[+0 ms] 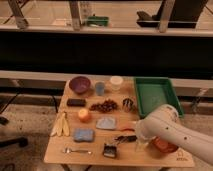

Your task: Place pepper in red bowl

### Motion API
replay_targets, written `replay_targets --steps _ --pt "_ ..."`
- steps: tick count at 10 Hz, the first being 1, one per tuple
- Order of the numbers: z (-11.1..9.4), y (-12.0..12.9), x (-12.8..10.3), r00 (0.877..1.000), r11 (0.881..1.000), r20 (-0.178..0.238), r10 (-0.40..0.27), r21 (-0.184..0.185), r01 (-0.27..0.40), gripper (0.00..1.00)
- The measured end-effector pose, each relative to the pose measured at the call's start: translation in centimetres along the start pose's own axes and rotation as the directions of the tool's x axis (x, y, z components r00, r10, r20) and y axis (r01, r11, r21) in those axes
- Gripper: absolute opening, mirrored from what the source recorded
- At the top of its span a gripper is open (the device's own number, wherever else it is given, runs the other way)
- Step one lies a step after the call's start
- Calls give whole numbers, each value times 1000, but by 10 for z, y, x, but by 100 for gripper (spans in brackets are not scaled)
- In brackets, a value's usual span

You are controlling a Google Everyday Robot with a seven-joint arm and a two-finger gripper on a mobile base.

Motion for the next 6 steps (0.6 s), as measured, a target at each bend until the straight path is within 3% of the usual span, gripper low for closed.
replay_targets --steps 2,4,5,6 --pt "-3 -11 -6 999 999 -4 -33 5 33 80" --pt "3 -37 -35 994 994 -4 -109 4 109 80" --pt "7 -51 -45 990 990 -10 -144 10 144 80" --pt "14 -71 -61 978 978 -3 -209 18 209 80"
